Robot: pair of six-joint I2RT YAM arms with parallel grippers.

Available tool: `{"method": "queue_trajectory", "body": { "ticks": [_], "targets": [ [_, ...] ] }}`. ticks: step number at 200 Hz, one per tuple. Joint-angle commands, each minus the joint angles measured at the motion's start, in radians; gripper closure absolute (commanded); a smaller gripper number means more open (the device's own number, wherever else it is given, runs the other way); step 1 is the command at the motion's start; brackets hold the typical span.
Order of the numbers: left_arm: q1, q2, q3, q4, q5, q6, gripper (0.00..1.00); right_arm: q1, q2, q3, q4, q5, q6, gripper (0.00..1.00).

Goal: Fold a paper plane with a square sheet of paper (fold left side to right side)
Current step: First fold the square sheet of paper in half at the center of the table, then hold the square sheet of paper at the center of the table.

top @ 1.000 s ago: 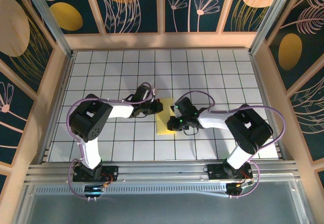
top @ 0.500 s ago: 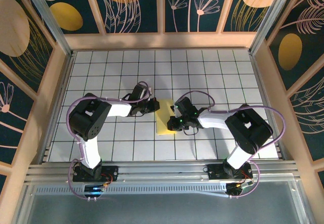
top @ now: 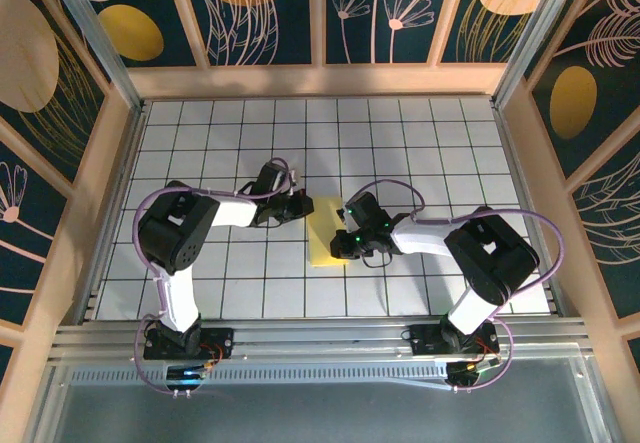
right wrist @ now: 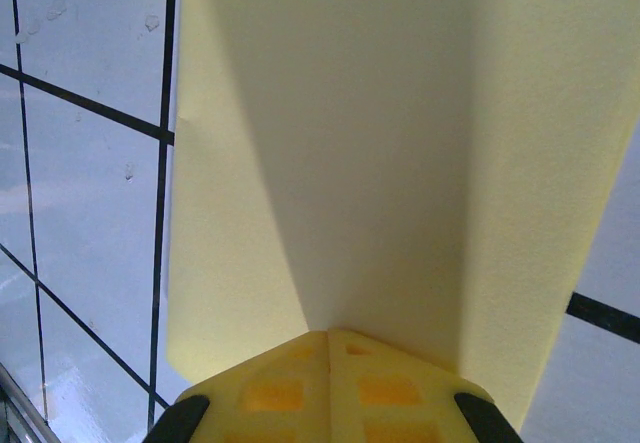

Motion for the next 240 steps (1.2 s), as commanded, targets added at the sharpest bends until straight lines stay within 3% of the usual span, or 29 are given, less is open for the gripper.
{"method": "queue_trajectory", "body": {
  "ticks": [1,65,113,154,181,240],
  "targets": [
    [0.062,0.058,0.04,-0.025,-0.141,0.04,0.96,0.011,0.062,-0.077,-0.232,0.06,-0.005,1.0],
    [0.086,0.058,0.14,-0.072,-0.12,0.09,0.98,0.017,0.054,-0.076,-0.208,0.049,0.019,1.0],
    [0.08,-0.115,-0.038,0.0,-0.068,0.066,0.98,0.02,0.042,-0.077,-0.166,0.031,0.059,1.0],
    [-0.001,-0.206,-0.15,0.023,-0.023,0.0,0.98,0.028,0.041,-0.078,-0.144,0.033,0.088,1.0],
    [-0.046,-0.205,-0.152,0.043,-0.015,-0.028,0.98,0.031,0.038,-0.078,-0.136,0.039,0.1,1.0],
    [-0.049,-0.097,-0.052,0.02,-0.026,-0.004,0.98,0.039,0.036,-0.079,-0.137,0.039,0.104,1.0]
  ]
}}
